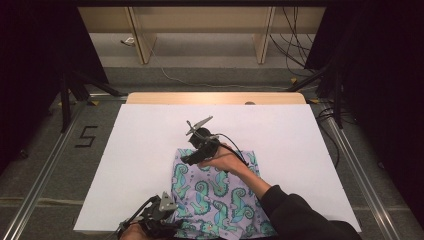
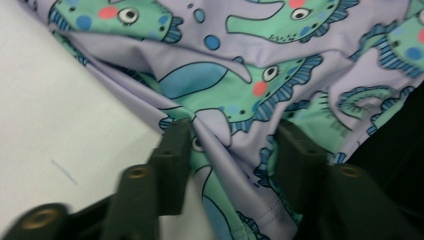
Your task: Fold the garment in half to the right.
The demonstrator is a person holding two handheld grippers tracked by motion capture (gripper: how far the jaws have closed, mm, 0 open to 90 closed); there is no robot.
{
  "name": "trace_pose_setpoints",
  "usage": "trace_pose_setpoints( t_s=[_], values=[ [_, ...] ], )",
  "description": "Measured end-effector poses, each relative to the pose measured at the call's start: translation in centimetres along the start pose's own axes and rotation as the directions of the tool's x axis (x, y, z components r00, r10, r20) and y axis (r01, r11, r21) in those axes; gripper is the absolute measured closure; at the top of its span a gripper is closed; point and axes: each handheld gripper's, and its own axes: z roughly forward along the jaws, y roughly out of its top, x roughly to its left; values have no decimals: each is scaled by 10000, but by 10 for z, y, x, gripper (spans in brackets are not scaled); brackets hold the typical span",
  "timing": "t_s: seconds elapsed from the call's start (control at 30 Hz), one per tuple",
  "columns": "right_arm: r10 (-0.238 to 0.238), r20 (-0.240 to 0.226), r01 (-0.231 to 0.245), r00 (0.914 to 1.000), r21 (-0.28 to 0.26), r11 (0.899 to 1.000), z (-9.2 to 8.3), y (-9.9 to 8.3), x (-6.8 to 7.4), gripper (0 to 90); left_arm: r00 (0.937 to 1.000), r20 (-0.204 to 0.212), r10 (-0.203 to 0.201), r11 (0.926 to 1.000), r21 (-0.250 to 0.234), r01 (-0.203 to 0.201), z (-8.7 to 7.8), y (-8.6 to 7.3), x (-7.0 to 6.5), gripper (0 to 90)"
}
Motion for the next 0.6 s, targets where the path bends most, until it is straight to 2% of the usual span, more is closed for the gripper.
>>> trace_pose_setpoints(
  t_s=[0.07, 0.23, 0.37, 0.6],
  values=[
    [-5, -1, 5, 10000, 59, 10000, 3, 4, -2, 283, 9999, 56, 152, 9999, -19, -152, 0, 0, -1, 639],
    [96, 15, -97, 10000, 266, 9996, 11, 12, -3, 285, 9994, -98, 343, 9993, -120, -344, 0, 0, -3, 775],
    [106, 36, -108, 9999, 424, 9990, 17, 17, -4, 289, 9984, -185, 540, 9984, -129, -543, -1, 0, -4, 815],
    [246, 133, -255, 9996, 756, 9968, 31, 25, -9, 292, 9977, -136, 663, 9977, -156, -665, -1, 0, -3, 828]
  ],
)
